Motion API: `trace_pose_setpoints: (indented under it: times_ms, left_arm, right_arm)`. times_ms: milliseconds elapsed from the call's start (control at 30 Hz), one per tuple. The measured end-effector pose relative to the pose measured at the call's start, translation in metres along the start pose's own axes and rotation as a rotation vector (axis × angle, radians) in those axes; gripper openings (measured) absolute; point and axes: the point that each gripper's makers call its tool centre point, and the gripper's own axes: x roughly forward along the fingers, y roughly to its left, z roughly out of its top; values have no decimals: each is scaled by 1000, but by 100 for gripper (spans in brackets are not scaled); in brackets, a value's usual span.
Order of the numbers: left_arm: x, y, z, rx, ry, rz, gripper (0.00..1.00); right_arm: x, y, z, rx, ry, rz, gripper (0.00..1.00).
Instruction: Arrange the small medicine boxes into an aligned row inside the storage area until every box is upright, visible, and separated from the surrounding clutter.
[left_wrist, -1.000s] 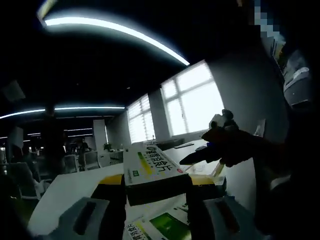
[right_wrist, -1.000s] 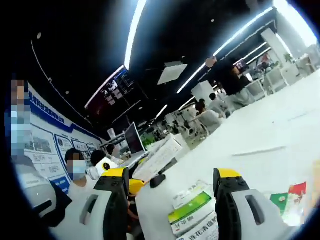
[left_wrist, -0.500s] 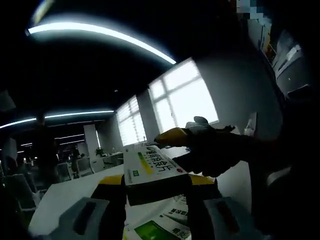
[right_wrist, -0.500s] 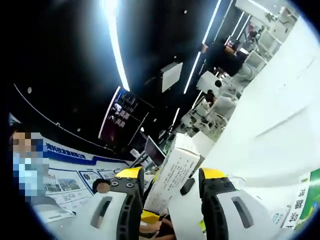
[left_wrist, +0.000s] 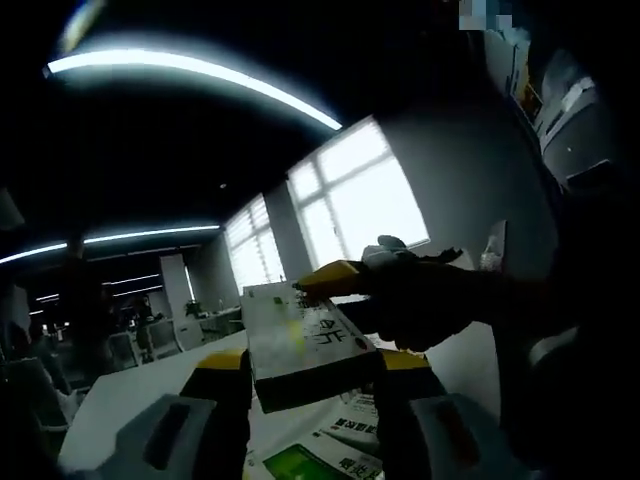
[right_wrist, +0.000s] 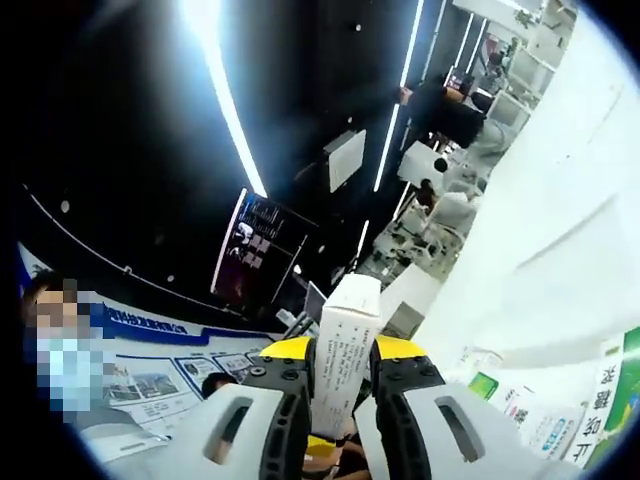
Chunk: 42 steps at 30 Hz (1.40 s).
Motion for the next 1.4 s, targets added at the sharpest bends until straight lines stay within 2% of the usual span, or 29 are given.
trace_pose_setpoints:
  times_ms: [67,167,333,367,500,567,633,700,800,1033,1200,1333,1400]
  left_arm:
    - [1,-4,0,-86,-6,-35,49]
    - [-1,-1,4,-219,-52,-66,49]
    - [-8,16,0,-408,-78,-59,58]
    - [-8,17,-1,-421,-79,-58,60]
    - [-13,26,0,-609,-121,-95,63]
    - [-14,24,3,-749,-154,-155,63]
    - [-14,20,6,-844,-167,-204,61]
    - [-13,17,7,-912,-179,-226,58]
    - [-11,12,6,-951,-180,-253,54]
    - [-10,-4,16,-1046,-215,-344,40]
    - [-10,-7,18,-1073,-228,-355,35]
    - [-10,-10,21,-1112,-250,-384,24]
    - [-10,-10,20,-1139,-254,-381,23]
  right_arm:
    - [-1,0,2,-5,-3,1,18]
    - [-4,-2,6,-5,-7,0,18]
    - [-10,-2,8,4,-14,1,17]
    - [-10,-2,9,5,-16,1,17]
    - [-11,2,9,39,-11,32,17]
    - [-9,7,6,44,1,54,17]
    - [-7,11,4,43,12,72,17]
    - [-6,16,4,45,16,100,17]
    - [-4,23,0,60,36,134,17]
    - [-2,28,-3,66,56,156,17]
    - [-2,28,-3,58,58,153,17]
    - [-3,27,-3,42,57,143,17]
    - [-3,27,-3,30,56,137,17]
